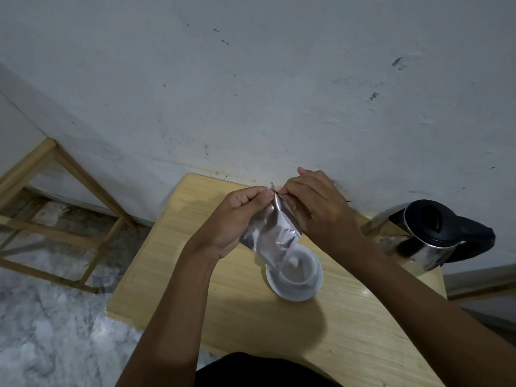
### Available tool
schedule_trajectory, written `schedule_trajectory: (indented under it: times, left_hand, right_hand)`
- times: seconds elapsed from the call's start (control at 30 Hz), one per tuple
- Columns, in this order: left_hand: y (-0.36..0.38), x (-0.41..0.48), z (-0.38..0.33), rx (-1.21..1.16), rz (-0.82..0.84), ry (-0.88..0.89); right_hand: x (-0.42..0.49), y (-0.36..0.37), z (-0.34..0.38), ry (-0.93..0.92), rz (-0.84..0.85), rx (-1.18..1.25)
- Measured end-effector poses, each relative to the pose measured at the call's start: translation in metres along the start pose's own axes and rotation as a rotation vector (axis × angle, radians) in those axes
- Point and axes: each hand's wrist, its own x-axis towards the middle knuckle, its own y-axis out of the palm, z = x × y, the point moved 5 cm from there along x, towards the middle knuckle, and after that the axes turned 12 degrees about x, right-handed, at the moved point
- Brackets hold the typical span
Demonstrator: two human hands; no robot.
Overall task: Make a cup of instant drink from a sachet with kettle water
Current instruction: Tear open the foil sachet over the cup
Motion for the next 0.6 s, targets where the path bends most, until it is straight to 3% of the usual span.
schedule_trajectory:
  times: [0.3, 0.6]
  left_hand:
    - [-0.007, 0.001, 0.005, 0.127, 0.019, -0.042]
    - [0.001, 0.008, 0.018, -0.263, -0.014, -0.052]
  right_hand:
    - [0.004, 0.006, -0.013, 0.118, 0.148, 0.082]
    - [-0.006, 0.016, -0.002, 0.163, -0.128, 0.041]
